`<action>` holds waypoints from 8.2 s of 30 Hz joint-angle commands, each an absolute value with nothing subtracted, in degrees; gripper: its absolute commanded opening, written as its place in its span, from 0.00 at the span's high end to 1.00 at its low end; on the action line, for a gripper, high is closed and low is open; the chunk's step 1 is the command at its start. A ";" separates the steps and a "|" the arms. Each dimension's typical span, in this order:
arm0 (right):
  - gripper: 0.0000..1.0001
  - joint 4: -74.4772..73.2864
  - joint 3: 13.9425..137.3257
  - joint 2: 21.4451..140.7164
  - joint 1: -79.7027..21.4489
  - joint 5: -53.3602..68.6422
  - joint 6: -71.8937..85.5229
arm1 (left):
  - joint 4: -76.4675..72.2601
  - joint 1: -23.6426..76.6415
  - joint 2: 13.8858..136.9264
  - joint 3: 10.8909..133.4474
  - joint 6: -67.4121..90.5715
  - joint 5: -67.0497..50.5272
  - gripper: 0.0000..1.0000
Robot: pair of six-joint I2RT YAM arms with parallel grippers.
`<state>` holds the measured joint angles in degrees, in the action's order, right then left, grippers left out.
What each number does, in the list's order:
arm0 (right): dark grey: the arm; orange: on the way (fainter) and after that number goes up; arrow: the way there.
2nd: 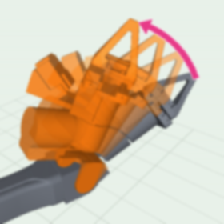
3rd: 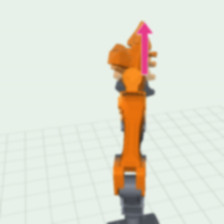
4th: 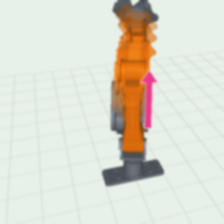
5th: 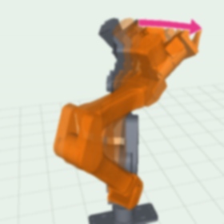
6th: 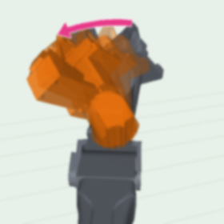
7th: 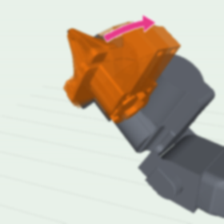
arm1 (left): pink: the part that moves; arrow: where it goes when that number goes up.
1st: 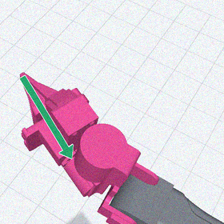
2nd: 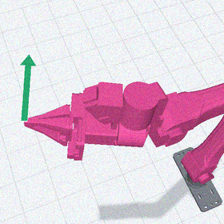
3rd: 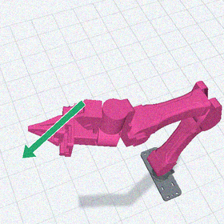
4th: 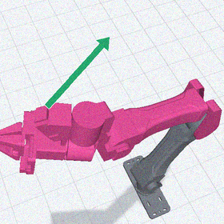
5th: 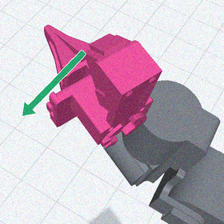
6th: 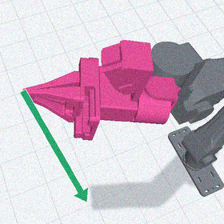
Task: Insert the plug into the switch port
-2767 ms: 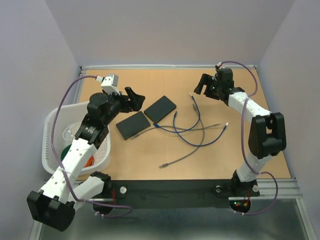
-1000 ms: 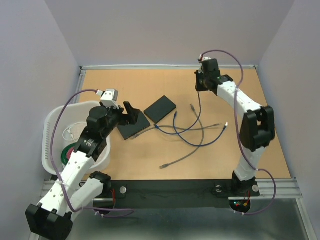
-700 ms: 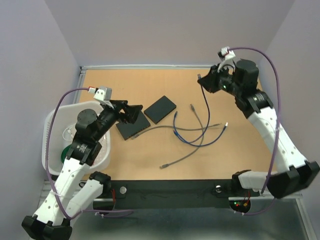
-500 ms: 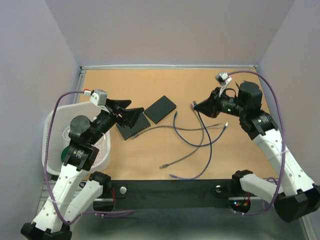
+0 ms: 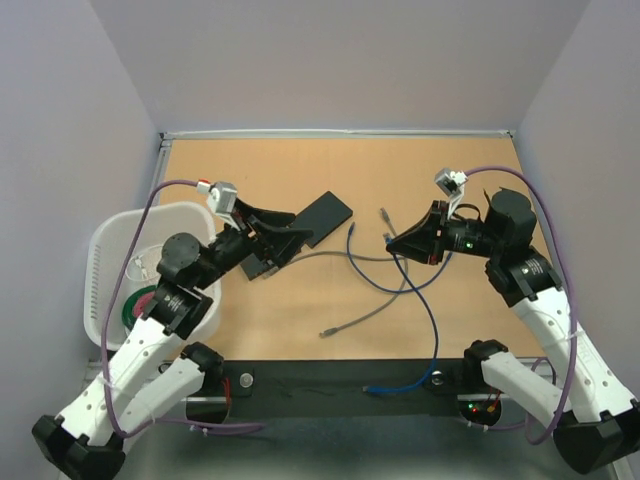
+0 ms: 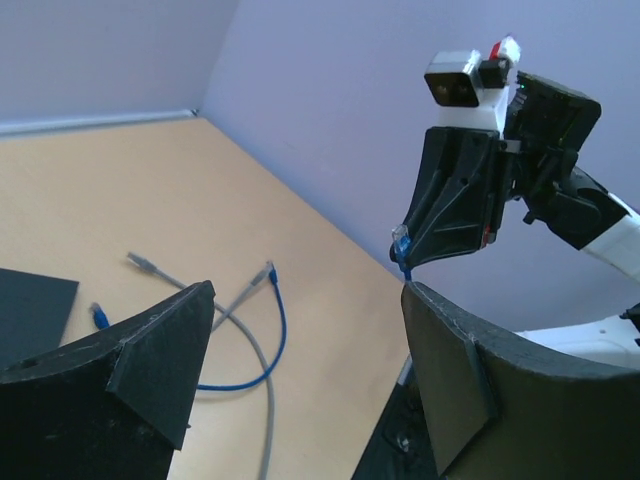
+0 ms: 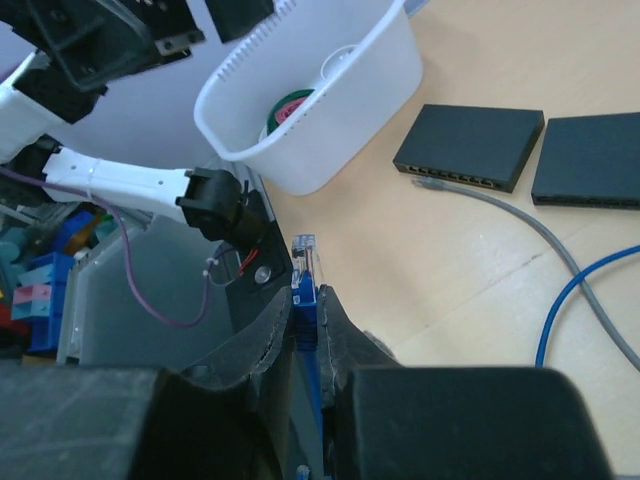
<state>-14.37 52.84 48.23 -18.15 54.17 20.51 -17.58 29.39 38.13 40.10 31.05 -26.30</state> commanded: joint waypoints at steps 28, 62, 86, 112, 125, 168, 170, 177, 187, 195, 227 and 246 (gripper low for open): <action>1.00 -26.37 63.37 53.44 -33.90 -4.36 13.45 | -11.08 59.77 66.53 63.10 32.17 15.82 0.12; 1.00 -18.02 63.54 54.75 -61.08 -24.35 18.11 | -9.58 59.77 62.31 55.46 36.74 16.17 0.34; 0.99 -11.87 59.68 50.37 -61.08 -24.69 20.83 | -12.30 59.94 62.75 53.44 36.65 11.25 1.00; 0.33 -10.02 58.35 38.31 -61.08 -9.68 23.64 | -20.62 59.59 51.51 50.64 27.25 3.53 1.00; 0.46 -10.02 68.99 46.67 -61.08 13.97 24.43 | -27.50 59.68 45.71 53.00 23.47 -18.54 1.00; 0.61 -3.87 74.27 50.36 -61.08 27.25 23.47 | -38.94 59.68 42.45 53.97 30.59 -24.00 1.00; 0.62 -3.78 74.88 51.50 -61.08 26.72 23.29 | -38.50 59.68 42.98 53.70 30.67 -23.03 1.00; 0.66 -3.87 76.81 54.75 -61.08 24.35 22.24 | -38.58 59.68 44.21 53.53 31.11 -21.27 1.00; 0.74 -3.78 76.73 54.76 -61.08 21.62 22.15 | -38.58 59.68 43.51 52.56 31.38 -20.30 1.00; 0.68 -3.43 76.11 52.74 -61.08 20.13 22.85 | -38.32 59.68 42.89 51.77 31.55 -19.60 1.00; 0.78 -3.25 76.11 54.49 -61.08 20.22 23.38 | -38.58 59.59 44.12 52.03 31.73 -18.28 1.00; 1.00 -19.64 73.91 51.59 -61.08 -7.80 22.41 | -12.61 59.68 46.14 55.89 26.73 -4.85 0.34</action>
<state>-10.81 72.03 52.16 -60.88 6.48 22.76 -23.44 59.53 45.30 52.69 29.74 -11.33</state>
